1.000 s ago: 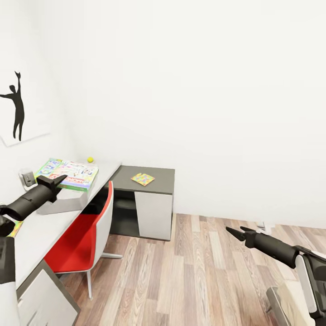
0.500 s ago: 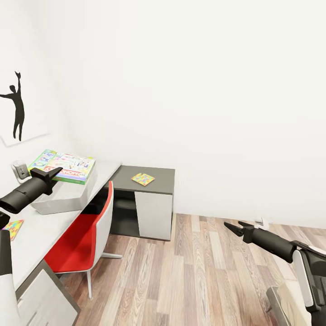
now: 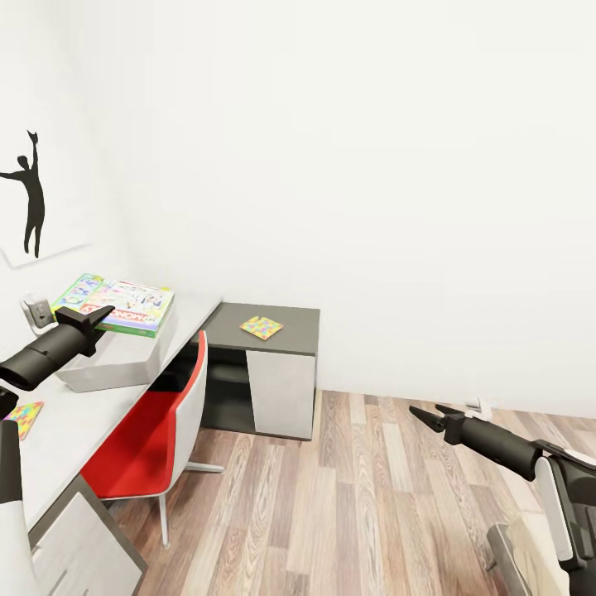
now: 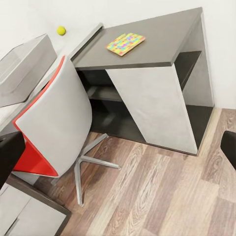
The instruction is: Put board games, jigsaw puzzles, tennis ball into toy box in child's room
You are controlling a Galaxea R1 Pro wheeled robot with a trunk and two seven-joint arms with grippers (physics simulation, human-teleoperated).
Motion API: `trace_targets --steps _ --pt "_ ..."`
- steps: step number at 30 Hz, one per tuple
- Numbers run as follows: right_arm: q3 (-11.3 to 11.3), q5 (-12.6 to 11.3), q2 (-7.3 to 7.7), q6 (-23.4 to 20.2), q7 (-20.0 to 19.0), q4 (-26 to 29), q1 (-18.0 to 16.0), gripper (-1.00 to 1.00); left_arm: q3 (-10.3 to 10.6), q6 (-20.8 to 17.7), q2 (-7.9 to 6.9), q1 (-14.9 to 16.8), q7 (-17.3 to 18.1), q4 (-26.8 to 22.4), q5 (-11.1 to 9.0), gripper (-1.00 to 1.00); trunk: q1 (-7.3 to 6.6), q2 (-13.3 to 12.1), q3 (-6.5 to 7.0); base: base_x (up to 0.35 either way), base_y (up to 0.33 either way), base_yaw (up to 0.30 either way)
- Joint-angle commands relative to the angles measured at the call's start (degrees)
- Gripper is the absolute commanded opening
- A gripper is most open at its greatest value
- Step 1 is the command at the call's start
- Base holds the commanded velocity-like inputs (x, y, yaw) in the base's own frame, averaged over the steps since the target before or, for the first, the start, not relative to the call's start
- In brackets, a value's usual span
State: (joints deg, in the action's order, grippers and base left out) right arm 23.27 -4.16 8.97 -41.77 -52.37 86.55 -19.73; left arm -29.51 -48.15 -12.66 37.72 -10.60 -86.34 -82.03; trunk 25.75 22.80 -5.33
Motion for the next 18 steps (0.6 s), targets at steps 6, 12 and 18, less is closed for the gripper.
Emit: trace_targets --steps 6,12,18 --pt "0.04 -0.43 0.01 -0.51 0.02 0.01 -0.06 1.00 -0.07 -0.24 0.01 0.07 -0.55 -0.04 -0.64 -1.00 0.04 0.13 -0.13 0.000 0.000 0.000" --pt "1.17 -0.51 -0.22 -1.34 0.15 0.53 -0.47 1.00 -0.30 -0.04 -0.14 -0.23 -0.40 -0.03 -1.25 -1.00 0.04 0.13 -0.13 0.000 0.000 0.000" --pt "1.99 -0.56 -0.34 -2.21 0.25 0.86 -0.78 1.00 -0.58 0.59 -0.28 -0.82 -0.41 1.94 -1.81 -1.00 0.04 0.13 -0.13 0.000 0.000 0.000"
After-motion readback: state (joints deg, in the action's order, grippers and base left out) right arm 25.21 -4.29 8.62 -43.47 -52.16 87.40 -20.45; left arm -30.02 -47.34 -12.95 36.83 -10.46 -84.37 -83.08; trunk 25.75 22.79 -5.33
